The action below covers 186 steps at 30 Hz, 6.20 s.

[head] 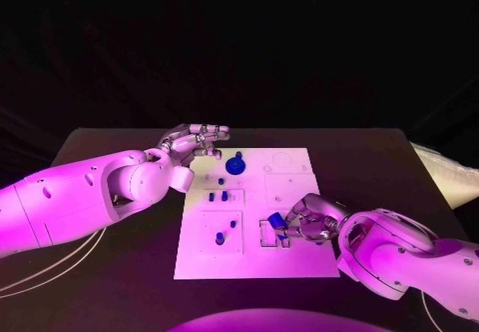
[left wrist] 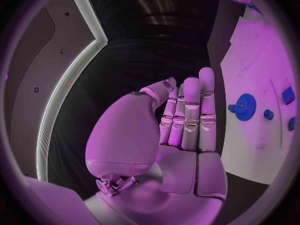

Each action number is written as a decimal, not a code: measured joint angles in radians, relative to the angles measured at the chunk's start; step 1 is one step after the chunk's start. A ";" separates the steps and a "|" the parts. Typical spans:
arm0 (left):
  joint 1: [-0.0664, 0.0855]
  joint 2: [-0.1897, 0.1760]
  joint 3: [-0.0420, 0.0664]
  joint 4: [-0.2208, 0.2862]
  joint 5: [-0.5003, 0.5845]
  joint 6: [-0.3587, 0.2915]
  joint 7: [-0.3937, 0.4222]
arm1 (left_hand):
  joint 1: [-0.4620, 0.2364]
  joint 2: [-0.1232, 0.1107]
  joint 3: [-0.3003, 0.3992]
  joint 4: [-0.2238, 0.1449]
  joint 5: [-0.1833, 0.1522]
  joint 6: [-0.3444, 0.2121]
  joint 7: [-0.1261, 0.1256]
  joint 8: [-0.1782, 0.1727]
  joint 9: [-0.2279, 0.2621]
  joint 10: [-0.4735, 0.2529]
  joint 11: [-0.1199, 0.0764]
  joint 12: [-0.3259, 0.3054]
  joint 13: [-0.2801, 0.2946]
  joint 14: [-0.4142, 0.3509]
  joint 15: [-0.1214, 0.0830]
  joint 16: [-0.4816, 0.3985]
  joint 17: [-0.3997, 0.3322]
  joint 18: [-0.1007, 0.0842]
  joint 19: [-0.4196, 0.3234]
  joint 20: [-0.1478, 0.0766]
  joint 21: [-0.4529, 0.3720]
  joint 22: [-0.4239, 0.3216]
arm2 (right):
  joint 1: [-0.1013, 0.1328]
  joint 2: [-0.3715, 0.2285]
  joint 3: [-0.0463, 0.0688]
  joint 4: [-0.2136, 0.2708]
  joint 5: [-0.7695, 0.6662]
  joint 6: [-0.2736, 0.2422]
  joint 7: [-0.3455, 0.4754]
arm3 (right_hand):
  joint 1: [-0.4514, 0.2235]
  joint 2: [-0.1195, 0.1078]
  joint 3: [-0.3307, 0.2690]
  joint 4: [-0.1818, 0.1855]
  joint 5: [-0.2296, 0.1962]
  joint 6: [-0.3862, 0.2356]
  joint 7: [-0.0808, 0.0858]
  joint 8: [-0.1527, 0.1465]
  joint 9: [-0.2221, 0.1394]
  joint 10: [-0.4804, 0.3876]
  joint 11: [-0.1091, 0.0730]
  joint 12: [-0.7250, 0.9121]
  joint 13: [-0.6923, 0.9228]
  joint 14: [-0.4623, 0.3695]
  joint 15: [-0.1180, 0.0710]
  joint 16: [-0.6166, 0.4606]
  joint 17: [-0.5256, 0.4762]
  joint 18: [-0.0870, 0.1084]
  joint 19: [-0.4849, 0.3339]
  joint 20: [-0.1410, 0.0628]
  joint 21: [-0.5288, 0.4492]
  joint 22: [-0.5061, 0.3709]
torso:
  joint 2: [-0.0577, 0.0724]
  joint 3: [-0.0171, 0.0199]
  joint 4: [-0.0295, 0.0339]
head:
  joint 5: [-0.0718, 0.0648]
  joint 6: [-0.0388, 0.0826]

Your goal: Assemble the parts on the task board

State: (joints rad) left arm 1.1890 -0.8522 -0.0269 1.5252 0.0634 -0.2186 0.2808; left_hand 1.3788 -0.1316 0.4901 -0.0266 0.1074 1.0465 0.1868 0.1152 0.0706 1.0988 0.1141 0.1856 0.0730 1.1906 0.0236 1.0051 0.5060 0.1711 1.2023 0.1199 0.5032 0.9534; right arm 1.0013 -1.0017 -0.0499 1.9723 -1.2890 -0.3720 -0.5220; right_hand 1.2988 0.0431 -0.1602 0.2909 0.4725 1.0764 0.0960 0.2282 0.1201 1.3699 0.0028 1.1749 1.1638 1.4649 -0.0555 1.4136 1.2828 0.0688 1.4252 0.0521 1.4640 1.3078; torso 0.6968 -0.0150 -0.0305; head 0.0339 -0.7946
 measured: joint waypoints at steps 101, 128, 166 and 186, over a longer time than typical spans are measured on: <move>-0.002 -0.004 -0.002 0.000 -0.004 0.011 -0.009 | 0.004 0.004 -0.006 -0.006 0.000 0.000 0.000 0.000 -0.001 -0.007 0.000 0.008 -0.001 -0.005 -0.002 0.000 -0.004 0.000 0.000 0.000 0.000 -0.001 | 0.016 -0.165 -0.006 -0.021 -0.221 0.149 -0.020 | 0.024 0.014 -0.075 -0.103 -0.205 0.005 -0.009 -0.025 0.066 -0.039 0.007 -0.194 -0.100 -0.002 -0.005 -0.025 -0.015 0.000 -0.018 0.001 -0.020 -0.023 | 0.000 0.0028 -0.0012 | -0.033 0.002; -0.003 -0.004 -0.002 -0.001 -0.005 0.014 -0.011 | 0.004 0.004 -0.006 -0.006 0.000 0.000 0.000 0.000 -0.001 -0.007 0.000 0.008 -0.001 -0.004 0.000 0.000 -0.004 0.000 0.000 0.000 0.000 -0.001 | -0.004 -0.065 0.005 -0.049 -0.408 0.236 -0.043 | 0.104 0.018 -0.050 -0.132 -0.297 0.034 -0.012 -0.024 0.122 -0.022 0.000 -0.155 -0.054 -0.002 -0.005 0.004 0.025 0.000 -0.003 -0.007 -0.005 0.000 | 0.000 0.0028 -0.0018 | -0.025 -0.005; -0.006 -0.002 -0.003 -0.003 -0.013 0.016 -0.014 | 0.004 0.004 -0.006 -0.006 0.000 0.000 0.000 0.001 -0.001 -0.007 0.000 0.008 0.000 -0.004 0.000 0.000 -0.006 0.000 0.000 0.000 0.000 -0.003 | -0.012 -0.075 -0.004 -0.023 -0.147 0.071 -0.033 | 0.075 -0.072 0.402 -0.149 -0.081 0.032 -0.008 -0.087 0.072 -0.020 0.002 -0.165 -0.035 0.000 -0.011 0.008 0.025 0.000 0.005 -0.005 0.000 0.000 | 0.001 0.0025 -0.0012 | -0.025 -0.001; -0.007 -0.003 -0.003 0.000 -0.016 0.016 -0.015 | 0.004 0.004 -0.008 -0.008 0.000 0.000 0.000 0.004 -0.001 -0.007 0.000 0.012 0.000 -0.004 0.000 0.000 -0.007 0.000 0.000 0.000 0.000 -0.003 | -0.003 -0.031 -0.004 -0.016 0.091 0.042 -0.018 | -0.050 -0.111 0.445 -0.146 -0.008 0.047 -0.015 -0.085 0.104 -0.004 0.000 -0.151 -0.023 0.000 -0.011 0.008 0.025 0.000 0.005 -0.005 0.000 0.000 | 0.000 0.0016 -0.0013 | -0.022 -0.003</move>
State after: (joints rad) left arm 1.1823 -0.8549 -0.0296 1.5256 0.0472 -0.2026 0.2657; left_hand 1.3828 -0.1276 0.4817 -0.0350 0.1074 1.0464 0.1868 0.1192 0.0699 1.0916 0.1142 0.1977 0.0726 1.1867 0.0240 1.0051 0.4991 0.1711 1.2023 0.1199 0.5032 0.9508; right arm 0.9985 -1.0331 -0.0538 1.9566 -1.1981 -0.3301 -0.5396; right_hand 1.2485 -0.0678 0.2843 0.1453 0.4650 1.1232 0.0811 0.1433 0.2240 1.3663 0.0029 1.0243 1.1404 1.4648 -0.0667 1.4216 1.3074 0.0690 1.4306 0.0467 1.4640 1.3074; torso 0.6968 -0.0133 -0.0318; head 0.0120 -0.7974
